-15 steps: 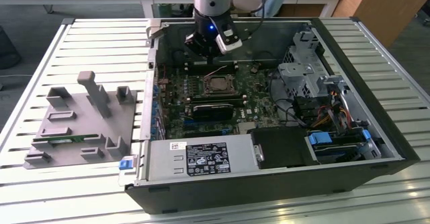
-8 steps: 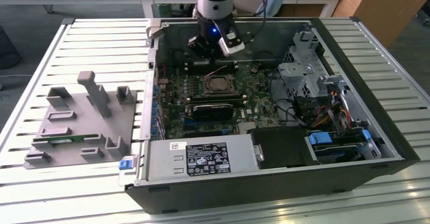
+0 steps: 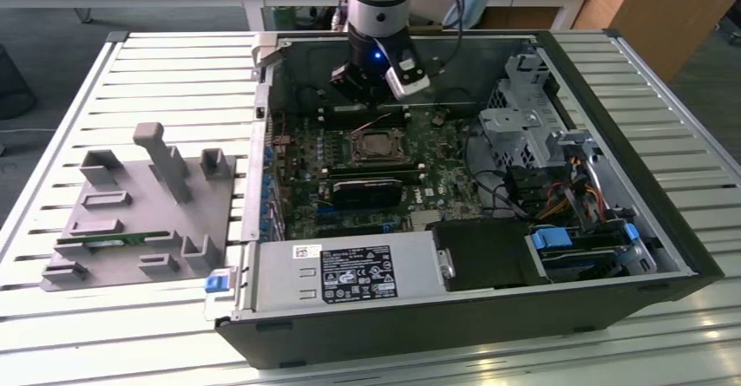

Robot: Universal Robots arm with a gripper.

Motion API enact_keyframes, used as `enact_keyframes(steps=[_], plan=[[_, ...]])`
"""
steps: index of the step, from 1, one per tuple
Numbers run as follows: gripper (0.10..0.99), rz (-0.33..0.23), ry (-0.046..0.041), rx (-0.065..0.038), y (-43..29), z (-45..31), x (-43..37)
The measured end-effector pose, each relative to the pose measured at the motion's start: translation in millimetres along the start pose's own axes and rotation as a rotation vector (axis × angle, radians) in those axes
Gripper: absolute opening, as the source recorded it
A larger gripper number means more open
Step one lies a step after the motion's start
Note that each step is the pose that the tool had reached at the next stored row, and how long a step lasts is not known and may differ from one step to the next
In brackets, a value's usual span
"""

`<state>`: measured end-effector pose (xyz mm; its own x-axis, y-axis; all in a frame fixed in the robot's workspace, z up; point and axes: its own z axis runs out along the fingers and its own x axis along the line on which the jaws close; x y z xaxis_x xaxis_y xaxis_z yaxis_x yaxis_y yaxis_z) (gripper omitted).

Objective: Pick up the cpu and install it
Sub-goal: 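Install the first cpu locking lever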

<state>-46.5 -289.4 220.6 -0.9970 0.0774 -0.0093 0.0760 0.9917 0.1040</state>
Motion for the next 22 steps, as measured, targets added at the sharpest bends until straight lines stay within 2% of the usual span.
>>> enact_keyframes(steps=[11, 16, 22], plan=[[0.106, 0.0, -0.0001, 0.0, 0.8, 2.9, -12.7], [0.106, 0.0, -0.0001, 0.0, 0.8, 6.6, -18.2], [0.106, 0.0, 0.0004, 0.0, 0.6, 11.0, -20.7]])
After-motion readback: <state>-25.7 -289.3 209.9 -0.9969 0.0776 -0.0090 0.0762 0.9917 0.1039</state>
